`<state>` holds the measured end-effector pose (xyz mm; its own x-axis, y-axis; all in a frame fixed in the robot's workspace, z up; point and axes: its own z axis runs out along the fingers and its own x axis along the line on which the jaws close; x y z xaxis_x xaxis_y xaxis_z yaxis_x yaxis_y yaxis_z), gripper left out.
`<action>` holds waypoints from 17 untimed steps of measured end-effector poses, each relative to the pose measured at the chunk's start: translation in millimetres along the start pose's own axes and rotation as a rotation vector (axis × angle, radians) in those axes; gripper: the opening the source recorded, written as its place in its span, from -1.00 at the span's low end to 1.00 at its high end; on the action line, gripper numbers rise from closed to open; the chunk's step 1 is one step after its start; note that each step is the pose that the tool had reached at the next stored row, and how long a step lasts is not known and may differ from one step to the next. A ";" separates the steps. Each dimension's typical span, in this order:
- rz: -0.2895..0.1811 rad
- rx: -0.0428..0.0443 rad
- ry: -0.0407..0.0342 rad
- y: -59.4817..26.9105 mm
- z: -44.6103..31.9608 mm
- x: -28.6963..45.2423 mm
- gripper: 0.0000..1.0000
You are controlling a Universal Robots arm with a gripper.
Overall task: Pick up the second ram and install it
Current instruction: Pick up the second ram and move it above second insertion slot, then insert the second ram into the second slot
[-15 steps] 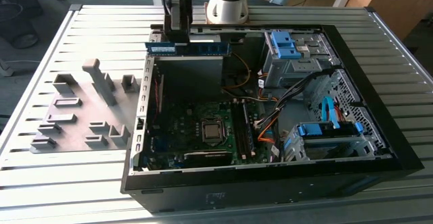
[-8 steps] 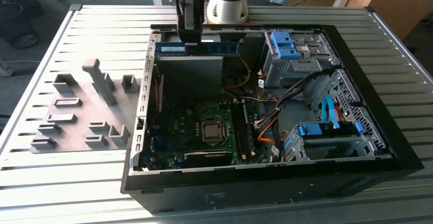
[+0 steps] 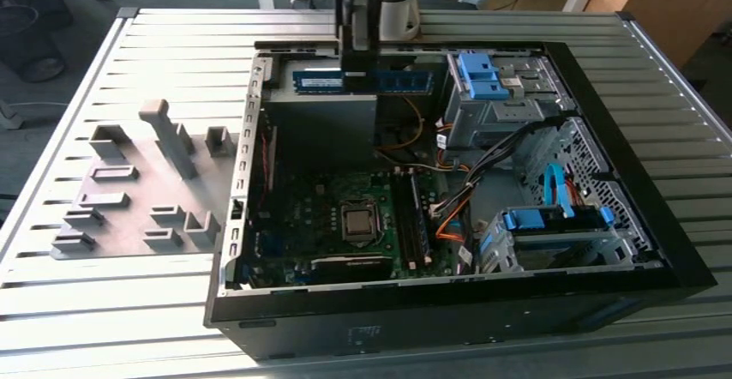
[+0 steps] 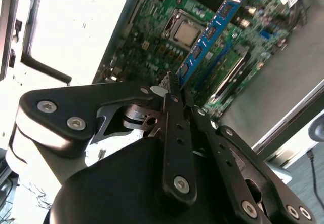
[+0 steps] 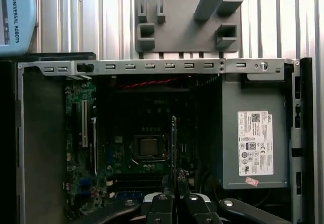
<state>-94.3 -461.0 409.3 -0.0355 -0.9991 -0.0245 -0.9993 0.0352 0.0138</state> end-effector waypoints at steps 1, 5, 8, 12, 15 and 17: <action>0.000 0.0000 0.0000 -3.7 0.0 -0.1 -0.72; 0.000 0.0000 0.0000 -13.5 -0.1 -0.4 -0.72; 0.000 0.0000 0.0000 -13.8 -0.1 -0.4 -0.72; 0.000 0.0000 0.0000 -14.1 -0.1 -0.5 -0.72; 0.000 0.0000 0.0000 -14.2 -0.1 -0.5 -0.72; 0.000 0.0000 0.0000 -14.2 -0.1 -0.5 -0.72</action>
<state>-80.1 -461.0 409.2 -0.0356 -0.9991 -0.0245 -0.9993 0.0352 0.0138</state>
